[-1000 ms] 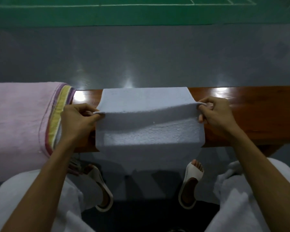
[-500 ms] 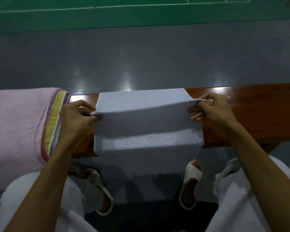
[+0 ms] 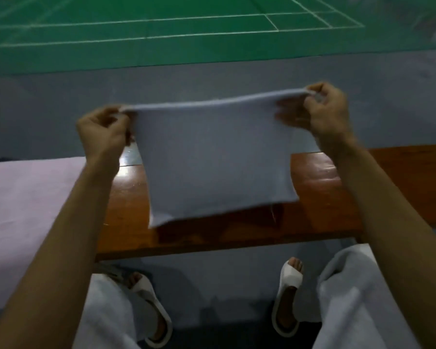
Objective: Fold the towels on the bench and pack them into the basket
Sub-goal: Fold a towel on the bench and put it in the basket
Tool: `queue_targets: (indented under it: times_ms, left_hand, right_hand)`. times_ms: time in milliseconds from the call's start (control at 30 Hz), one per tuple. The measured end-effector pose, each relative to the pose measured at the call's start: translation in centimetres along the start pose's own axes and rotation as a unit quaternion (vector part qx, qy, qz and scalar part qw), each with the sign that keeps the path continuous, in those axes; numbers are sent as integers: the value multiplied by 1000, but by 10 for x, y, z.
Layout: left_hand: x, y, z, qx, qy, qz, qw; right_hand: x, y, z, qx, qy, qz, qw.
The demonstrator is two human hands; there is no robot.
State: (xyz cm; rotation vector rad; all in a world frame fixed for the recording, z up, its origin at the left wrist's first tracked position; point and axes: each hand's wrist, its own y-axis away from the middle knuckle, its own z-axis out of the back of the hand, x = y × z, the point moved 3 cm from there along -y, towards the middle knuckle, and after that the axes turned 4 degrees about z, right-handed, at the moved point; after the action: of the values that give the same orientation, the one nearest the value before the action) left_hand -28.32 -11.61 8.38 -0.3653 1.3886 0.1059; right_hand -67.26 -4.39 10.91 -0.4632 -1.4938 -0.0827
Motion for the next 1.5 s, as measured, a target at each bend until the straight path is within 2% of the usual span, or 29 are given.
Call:
queue_targets:
  times_ms: [100, 200, 267, 400, 467, 533, 600, 700, 767, 900, 967, 1000, 1067, 1100, 1167, 1233, 1267, 1300, 1367, 1433, 1500]
  left_hand:
    - [-35, 0, 5, 52, 138, -3, 989]
    - [-34, 21, 16, 120, 170, -6, 978]
    - [-15, 37, 21, 143, 131, -3, 981]
    - [34, 66, 29, 138, 34, 34, 989]
    - [53, 81, 33, 157, -39, 41, 986]
    - [67, 91, 39, 205, -139, 25, 968]
    - [76, 93, 45, 273, -222, 22, 936]
    - [87, 95, 48, 398, -282, 85, 869]
    - [92, 100, 46, 470, -307, 131, 817]
    - [100, 112, 45, 584, -328, 202, 715]
    - [102, 119, 47, 653, -318, 212, 654]
    - [102, 120, 48, 676, -309, 207, 636]
    - [98, 119, 47, 678, -302, 175, 647]
    - [95, 118, 43, 656, -299, 159, 675]
    - [91, 114, 31, 565, -268, 135, 769]
    - [93, 109, 14, 425, -231, 80, 871]
    - [95, 108, 3, 354, -227, 45, 906]
    - [96, 110, -9, 299, -235, 5, 925]
    - [101, 118, -35, 257, -280, -79, 922]
    - [110, 129, -60, 269, -334, -140, 893]
    - [122, 139, -77, 295, -395, -164, 854]
  right_hand:
    - [33, -5, 1, 9, -35, 80, 996]
    - [27, 15, 10, 15, -17, 94, 995]
    - [7, 34, 16, 3, 25, 61, 998]
    - [-46, 63, 28, -7, 114, -13, 993]
    - [-64, 75, 35, 22, 170, -44, 984]
    - [-74, 83, 40, 86, 239, -63, 965]
    - [-78, 87, 44, 177, 300, -99, 932]
    - [-86, 87, 50, 311, 342, -162, 872]
    - [-94, 91, 51, 389, 367, -208, 819]
    - [-101, 102, 51, 519, 406, -286, 696]
    - [-102, 108, 52, 563, 387, -325, 654]
    - [-102, 110, 53, 570, 379, -332, 648]
    - [-100, 112, 51, 562, 369, -308, 673]
    - [-99, 110, 49, 544, 373, -278, 698]
    - [-102, 105, 38, 466, 374, -213, 773]
    - [-112, 97, 22, 325, 377, -151, 854]
    - [-117, 93, 12, 251, 393, -97, 879]
    - [-121, 91, -1, 191, 412, -32, 891]
    - [-125, 99, -34, 143, 422, 64, 893]
    - [-132, 111, -68, 179, 452, 92, 869]
    - [-144, 123, -91, 229, 508, 83, 826]
